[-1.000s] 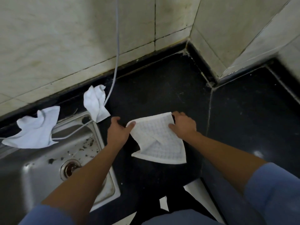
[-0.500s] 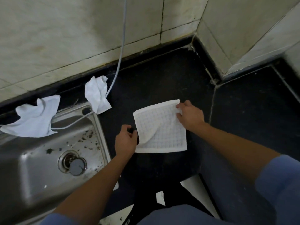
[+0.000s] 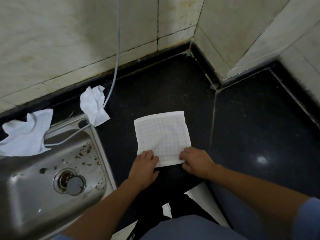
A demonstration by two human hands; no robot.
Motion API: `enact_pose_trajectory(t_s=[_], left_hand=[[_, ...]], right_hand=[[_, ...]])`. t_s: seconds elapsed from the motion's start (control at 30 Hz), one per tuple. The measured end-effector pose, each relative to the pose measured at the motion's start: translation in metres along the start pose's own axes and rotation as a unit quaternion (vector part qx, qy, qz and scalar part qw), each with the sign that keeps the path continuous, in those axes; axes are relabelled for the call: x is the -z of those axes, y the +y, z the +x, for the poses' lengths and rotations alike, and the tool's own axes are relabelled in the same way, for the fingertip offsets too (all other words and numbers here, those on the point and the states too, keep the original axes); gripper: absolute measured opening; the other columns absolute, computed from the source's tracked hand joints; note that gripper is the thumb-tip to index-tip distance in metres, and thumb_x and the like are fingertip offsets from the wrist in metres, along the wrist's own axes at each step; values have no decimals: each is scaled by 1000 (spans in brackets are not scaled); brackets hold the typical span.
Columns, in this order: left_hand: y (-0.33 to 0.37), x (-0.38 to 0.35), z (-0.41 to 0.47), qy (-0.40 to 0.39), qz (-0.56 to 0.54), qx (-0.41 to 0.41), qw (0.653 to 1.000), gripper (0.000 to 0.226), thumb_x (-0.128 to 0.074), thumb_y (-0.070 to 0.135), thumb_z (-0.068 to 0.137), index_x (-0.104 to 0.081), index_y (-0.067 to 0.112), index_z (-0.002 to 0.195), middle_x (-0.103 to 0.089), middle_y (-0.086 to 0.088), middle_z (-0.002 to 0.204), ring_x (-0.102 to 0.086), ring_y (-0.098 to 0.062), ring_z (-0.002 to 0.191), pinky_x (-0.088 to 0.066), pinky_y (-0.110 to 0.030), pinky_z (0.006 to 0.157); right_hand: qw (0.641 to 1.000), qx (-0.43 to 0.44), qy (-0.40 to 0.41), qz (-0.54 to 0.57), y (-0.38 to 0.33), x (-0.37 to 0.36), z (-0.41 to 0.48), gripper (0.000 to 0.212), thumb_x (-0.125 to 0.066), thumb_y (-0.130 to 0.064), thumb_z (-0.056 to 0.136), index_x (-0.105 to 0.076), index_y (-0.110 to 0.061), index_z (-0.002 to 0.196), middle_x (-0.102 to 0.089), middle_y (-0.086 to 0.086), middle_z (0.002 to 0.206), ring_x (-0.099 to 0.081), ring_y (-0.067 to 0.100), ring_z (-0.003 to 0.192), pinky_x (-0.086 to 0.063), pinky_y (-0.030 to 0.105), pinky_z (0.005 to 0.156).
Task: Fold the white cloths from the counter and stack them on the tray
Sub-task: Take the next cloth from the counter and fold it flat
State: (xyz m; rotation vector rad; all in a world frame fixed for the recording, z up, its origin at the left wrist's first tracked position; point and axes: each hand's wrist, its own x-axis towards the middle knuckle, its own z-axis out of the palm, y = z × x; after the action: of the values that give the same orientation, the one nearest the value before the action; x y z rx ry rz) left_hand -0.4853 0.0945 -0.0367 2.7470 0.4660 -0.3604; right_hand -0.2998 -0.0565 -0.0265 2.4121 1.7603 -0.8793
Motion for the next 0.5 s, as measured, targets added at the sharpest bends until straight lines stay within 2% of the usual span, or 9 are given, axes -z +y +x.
enact_pose_trajectory(t_s=[0.1,0.17,0.27,0.33,0.43,0.5], left_hand=[[0,-1,-1,-29,12,18,999,27,-74,32,64,-60,17,82,-58,-4,86,-57,-22,77,-49,-34,64],[2,-5,-6,-34,14,10,999,18,-71,23,65,-58,16,76,-57,-3,80,-57,-22,72,-46,-33,59],[4,-8,-14,-77,-5,12,997,15,-60,17,75,-58,13,90,-56,-4,93,-56,-24,85,-44,-34,69],[3,-5,-17,-121,-39,18,992,14,-52,13,81,-54,12,95,-54,-4,102,-53,-23,93,-43,-33,75],[-8,4,-17,-186,-117,45,975,13,-52,13,79,-58,16,90,-60,-3,100,-56,-21,92,-40,-27,71],[-21,15,-14,-192,-157,60,967,12,-57,16,79,-63,21,88,-63,0,94,-59,-17,87,-42,-24,69]], right_hand=[[996,13,87,11,7,0,-12,35,-34,-37,79,-64,-18,84,-57,-3,87,-58,16,82,-39,26,57],[996,18,88,9,11,-4,-21,27,-38,-35,77,-60,-19,78,-56,-4,83,-58,15,78,-35,25,52],[999,33,20,13,18,-16,-31,29,-36,-35,73,-59,-19,81,-59,-2,89,-59,18,86,-38,28,58],[999,38,-14,12,19,-16,-32,28,-40,-32,78,-63,-21,88,-62,-3,95,-59,18,93,-42,29,66],[996,5,-81,44,19,-3,-27,19,-51,-29,87,-66,-24,98,-66,-5,103,-59,15,97,-45,30,79],[993,-22,-89,80,25,12,-22,17,-54,-31,89,-67,-26,98,-67,-8,102,-61,13,95,-45,28,77]])
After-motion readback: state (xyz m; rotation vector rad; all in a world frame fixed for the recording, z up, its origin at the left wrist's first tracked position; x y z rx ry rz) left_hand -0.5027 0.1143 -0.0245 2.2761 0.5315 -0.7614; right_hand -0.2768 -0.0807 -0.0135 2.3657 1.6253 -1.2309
